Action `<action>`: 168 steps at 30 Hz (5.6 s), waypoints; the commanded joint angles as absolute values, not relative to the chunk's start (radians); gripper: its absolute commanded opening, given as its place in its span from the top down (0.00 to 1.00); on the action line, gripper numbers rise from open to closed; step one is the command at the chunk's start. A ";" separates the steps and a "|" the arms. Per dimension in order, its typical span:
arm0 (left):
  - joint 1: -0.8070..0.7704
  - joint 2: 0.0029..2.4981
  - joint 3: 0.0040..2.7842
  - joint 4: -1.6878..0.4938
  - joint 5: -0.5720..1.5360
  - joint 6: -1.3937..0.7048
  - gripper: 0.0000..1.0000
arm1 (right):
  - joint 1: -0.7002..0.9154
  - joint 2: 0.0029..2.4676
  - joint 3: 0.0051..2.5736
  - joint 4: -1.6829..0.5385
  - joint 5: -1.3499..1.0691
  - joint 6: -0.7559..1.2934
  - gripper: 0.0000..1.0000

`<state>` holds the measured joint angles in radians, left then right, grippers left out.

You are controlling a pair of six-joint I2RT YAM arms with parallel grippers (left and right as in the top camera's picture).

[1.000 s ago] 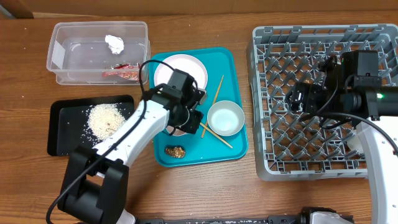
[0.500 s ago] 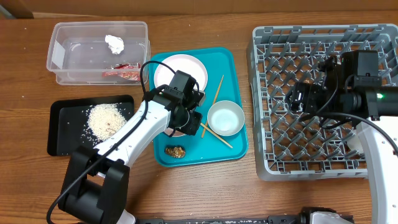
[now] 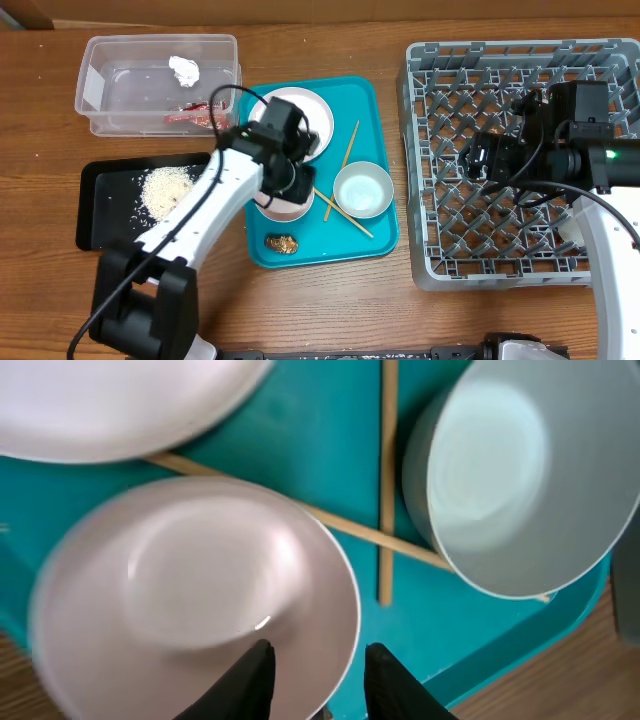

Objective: Sort waste into correct bins and load items into the dishwasher
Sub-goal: 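Carry the pink bowl back and set it on the teal tray, left gripper, then reach the right gripper to the white bowl on the teal tray and grasp, then lift the white bowl with the right gripper and carry it over the rack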

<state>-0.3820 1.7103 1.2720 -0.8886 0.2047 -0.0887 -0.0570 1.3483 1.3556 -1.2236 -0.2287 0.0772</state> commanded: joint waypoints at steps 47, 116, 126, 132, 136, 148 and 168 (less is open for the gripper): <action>-0.200 1.499 1.309 -1.064 0.009 -0.349 0.42 | 0.439 1.858 1.374 -1.018 -0.068 0.244 0.09; -0.200 1.499 1.309 -1.051 0.011 -0.352 0.37 | 0.498 1.862 1.219 -0.809 -0.084 0.368 0.53; -0.200 1.499 1.309 -1.050 0.013 -0.352 0.37 | 0.498 1.862 1.219 -0.812 -0.078 0.368 0.88; -0.200 1.499 1.309 -1.050 0.019 -0.352 0.36 | 0.498 1.862 1.225 -0.820 -0.054 0.367 0.96; -0.200 1.499 1.309 -1.050 0.019 -0.352 0.34 | 0.495 1.856 1.284 -0.880 -0.042 0.367 0.96; -0.200 1.499 1.309 -1.042 0.019 -0.352 0.32 | 0.459 1.649 1.611 -1.113 0.383 0.364 0.96; -0.200 1.499 1.309 -1.008 0.015 -0.337 0.29 | -0.035 1.583 1.609 -0.728 1.001 0.316 0.96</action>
<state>-0.2047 1.5143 1.2888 -1.0172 0.0216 -0.3382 0.0315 1.5795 1.5986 -0.7727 0.9455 0.3527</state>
